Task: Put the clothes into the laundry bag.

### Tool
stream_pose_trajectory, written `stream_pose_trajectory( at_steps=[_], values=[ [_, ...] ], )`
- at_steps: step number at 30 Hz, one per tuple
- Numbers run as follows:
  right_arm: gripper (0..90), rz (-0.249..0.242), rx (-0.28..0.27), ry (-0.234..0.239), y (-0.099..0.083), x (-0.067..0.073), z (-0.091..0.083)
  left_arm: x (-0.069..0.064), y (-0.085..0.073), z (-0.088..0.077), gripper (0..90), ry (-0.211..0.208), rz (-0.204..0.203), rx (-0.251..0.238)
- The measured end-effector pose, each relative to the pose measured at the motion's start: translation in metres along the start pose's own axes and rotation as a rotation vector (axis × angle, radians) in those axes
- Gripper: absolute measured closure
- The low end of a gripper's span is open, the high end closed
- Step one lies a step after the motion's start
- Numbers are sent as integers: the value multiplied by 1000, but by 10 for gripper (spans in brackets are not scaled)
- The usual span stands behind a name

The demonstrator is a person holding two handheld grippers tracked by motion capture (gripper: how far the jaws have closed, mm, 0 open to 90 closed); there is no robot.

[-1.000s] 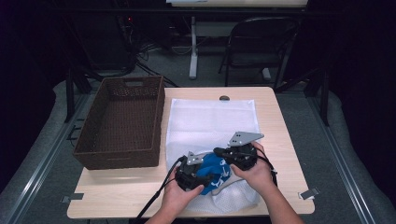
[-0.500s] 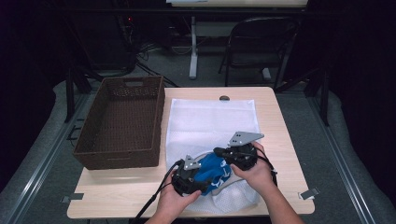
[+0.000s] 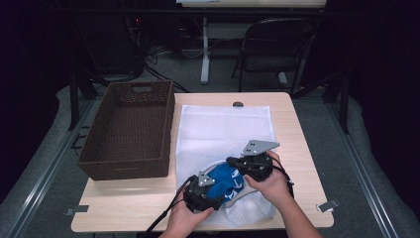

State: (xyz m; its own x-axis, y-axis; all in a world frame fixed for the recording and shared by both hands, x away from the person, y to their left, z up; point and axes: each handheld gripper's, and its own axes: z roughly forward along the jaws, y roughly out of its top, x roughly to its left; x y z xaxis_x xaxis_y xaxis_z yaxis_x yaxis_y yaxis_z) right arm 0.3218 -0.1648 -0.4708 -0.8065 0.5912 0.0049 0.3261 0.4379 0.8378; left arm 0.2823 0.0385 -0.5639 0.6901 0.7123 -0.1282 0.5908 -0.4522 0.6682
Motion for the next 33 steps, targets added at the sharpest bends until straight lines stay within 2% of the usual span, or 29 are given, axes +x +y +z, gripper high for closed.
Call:
stream_pose_trajectory(
  at_steps=[7,17,26,29,33],
  values=[
    [889,-3,3,3,0,1,1,-2,-2,4,270,36,31,9],
    [888,-4,3,2,0,1,1,-4,-3,6,294,68,31,10],
    [889,-6,3,1,1,2,0,-6,-5,6,382,113,66,14],
    [889,-9,4,3,1,2,0,-5,-4,5,430,123,66,14],
    [889,-10,4,4,1,2,1,-2,-3,4,518,108,49,20]
  ],
)
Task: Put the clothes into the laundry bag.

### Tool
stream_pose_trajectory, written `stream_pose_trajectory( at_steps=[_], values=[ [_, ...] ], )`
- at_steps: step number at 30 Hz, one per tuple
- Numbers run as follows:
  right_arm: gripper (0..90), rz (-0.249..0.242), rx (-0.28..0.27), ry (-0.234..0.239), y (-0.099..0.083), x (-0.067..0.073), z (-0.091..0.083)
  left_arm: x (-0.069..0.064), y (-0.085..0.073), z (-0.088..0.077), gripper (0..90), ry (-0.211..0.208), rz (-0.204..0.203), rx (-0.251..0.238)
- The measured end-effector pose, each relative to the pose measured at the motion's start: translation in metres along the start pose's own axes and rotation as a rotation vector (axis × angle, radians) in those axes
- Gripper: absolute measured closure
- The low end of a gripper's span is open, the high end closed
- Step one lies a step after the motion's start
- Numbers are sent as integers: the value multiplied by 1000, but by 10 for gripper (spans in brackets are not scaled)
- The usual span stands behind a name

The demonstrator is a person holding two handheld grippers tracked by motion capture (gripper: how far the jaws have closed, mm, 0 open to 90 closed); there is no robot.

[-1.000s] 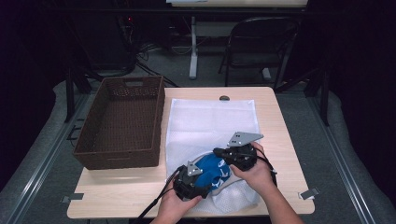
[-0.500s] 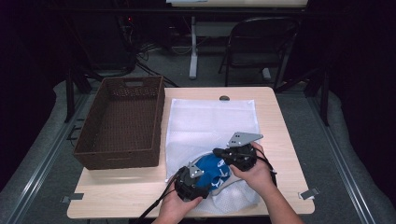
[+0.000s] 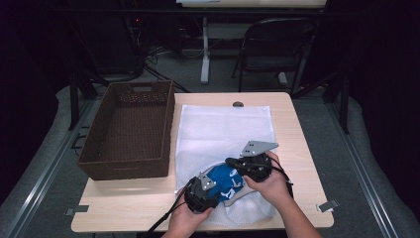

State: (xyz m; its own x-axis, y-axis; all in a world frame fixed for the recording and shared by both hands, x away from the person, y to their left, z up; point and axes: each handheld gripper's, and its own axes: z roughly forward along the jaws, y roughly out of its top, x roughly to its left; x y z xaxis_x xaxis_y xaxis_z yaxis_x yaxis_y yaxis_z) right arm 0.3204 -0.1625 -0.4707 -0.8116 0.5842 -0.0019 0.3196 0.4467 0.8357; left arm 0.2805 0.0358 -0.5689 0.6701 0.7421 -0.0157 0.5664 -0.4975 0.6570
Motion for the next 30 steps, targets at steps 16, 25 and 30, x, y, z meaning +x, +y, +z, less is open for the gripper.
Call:
stream_pose_trajectory(
  at_steps=[16,25,30],
  values=[
    [888,-3,-2,-1,1,1,0,10,2,-4,713,-59,-55,-24],
    [888,-12,-5,3,2,4,-1,9,12,-9,778,-71,-70,-71],
    [889,-6,-8,3,2,4,-1,9,20,-11,781,-82,-90,-99]
  ],
)
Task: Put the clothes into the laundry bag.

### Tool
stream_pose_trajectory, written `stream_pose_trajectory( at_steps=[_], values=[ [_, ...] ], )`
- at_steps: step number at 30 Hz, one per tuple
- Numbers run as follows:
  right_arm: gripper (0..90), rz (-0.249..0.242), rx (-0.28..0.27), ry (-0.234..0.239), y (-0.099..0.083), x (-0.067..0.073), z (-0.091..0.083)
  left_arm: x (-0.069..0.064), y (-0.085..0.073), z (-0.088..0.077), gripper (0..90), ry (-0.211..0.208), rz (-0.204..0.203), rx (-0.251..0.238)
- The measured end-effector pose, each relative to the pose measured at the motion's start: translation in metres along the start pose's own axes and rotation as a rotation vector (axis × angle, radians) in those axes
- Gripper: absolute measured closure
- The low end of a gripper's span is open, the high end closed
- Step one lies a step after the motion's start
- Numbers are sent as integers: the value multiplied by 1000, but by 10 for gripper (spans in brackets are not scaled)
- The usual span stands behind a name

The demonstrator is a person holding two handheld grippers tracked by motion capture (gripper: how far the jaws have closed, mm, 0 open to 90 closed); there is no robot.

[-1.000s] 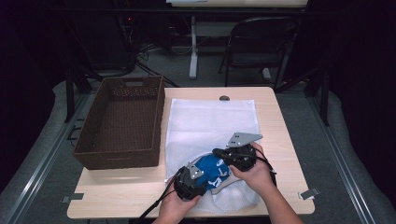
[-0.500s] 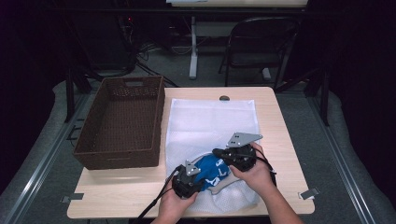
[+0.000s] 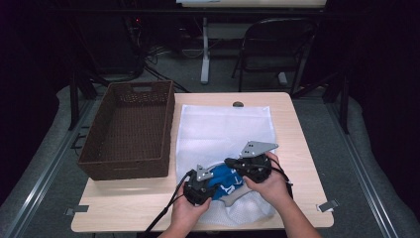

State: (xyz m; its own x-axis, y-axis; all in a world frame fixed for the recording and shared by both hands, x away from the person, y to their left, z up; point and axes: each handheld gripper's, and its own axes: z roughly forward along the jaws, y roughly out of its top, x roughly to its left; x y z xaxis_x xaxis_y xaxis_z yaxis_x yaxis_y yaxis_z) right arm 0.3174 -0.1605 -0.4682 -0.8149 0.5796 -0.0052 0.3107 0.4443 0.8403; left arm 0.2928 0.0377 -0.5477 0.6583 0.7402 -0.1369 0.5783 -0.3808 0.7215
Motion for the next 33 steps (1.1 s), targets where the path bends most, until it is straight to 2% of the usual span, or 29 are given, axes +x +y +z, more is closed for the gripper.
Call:
stream_pose_trajectory(
  at_steps=[1,6,11,12,16,19,21,23,26,30,33],
  values=[
    [888,-1,0,0,0,0,0,0,2,0,781,1,9,-4],
    [888,-2,0,1,0,0,0,-1,11,0,782,2,-1,-30],
    [889,0,0,2,0,0,0,1,17,3,782,15,-32,-66],
    [889,-2,1,3,0,0,1,2,18,4,782,27,-27,-64],
    [889,-3,4,2,0,1,1,3,17,13,779,44,-46,-75],
    [889,-2,6,1,-1,0,2,4,15,19,763,49,-49,-57],
    [888,-1,6,1,-1,0,2,6,13,20,720,33,-56,-42],
    [888,-1,5,0,-1,-1,1,5,13,19,625,30,-64,-32],
    [889,1,4,-1,-1,-2,1,3,11,15,488,27,-46,-11],
    [888,2,3,-3,-1,-2,1,-1,10,6,381,5,-27,4],
    [888,3,4,-4,-1,-2,1,-4,8,-2,353,-9,-8,10]
  ],
)
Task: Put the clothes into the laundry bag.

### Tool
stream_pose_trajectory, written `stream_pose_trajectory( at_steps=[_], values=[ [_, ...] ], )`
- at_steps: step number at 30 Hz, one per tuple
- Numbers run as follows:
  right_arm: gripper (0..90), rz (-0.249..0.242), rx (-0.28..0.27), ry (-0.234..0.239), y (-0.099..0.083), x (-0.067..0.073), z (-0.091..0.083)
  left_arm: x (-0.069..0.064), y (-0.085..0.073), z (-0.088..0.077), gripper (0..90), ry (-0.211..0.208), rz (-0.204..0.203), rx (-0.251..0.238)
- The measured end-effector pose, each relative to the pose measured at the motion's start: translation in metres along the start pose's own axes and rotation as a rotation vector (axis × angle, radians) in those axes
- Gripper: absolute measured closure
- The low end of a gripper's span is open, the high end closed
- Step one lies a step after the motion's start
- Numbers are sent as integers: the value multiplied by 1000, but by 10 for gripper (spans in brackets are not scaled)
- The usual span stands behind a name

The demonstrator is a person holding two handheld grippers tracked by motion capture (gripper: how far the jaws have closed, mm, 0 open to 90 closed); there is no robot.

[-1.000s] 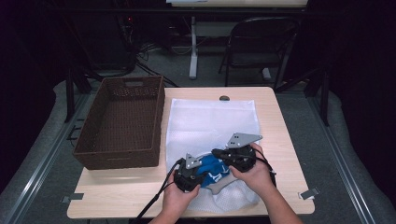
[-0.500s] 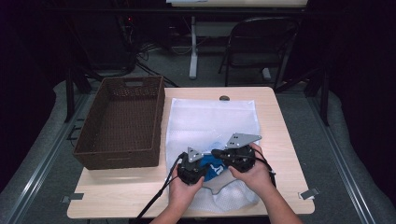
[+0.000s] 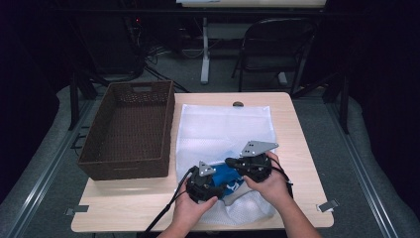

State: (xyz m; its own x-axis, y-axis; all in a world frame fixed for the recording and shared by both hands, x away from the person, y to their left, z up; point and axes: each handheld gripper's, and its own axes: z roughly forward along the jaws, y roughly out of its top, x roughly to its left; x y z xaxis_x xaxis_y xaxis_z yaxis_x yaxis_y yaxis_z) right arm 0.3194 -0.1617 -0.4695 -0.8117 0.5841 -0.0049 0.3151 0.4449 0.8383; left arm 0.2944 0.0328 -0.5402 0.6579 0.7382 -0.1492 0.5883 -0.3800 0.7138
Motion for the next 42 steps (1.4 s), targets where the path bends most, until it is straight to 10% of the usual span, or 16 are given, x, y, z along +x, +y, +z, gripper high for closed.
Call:
stream_pose_trajectory(
  at_steps=[20,32,42],
  values=[
    [889,0,-1,1,0,0,0,-6,5,-39,469,-60,-19,-81],
    [888,0,-2,-1,0,0,-1,-11,8,-36,758,-41,31,-55],
    [888,-2,-4,-2,0,0,-2,-2,-5,-14,722,-1,18,-1]
  ],
)
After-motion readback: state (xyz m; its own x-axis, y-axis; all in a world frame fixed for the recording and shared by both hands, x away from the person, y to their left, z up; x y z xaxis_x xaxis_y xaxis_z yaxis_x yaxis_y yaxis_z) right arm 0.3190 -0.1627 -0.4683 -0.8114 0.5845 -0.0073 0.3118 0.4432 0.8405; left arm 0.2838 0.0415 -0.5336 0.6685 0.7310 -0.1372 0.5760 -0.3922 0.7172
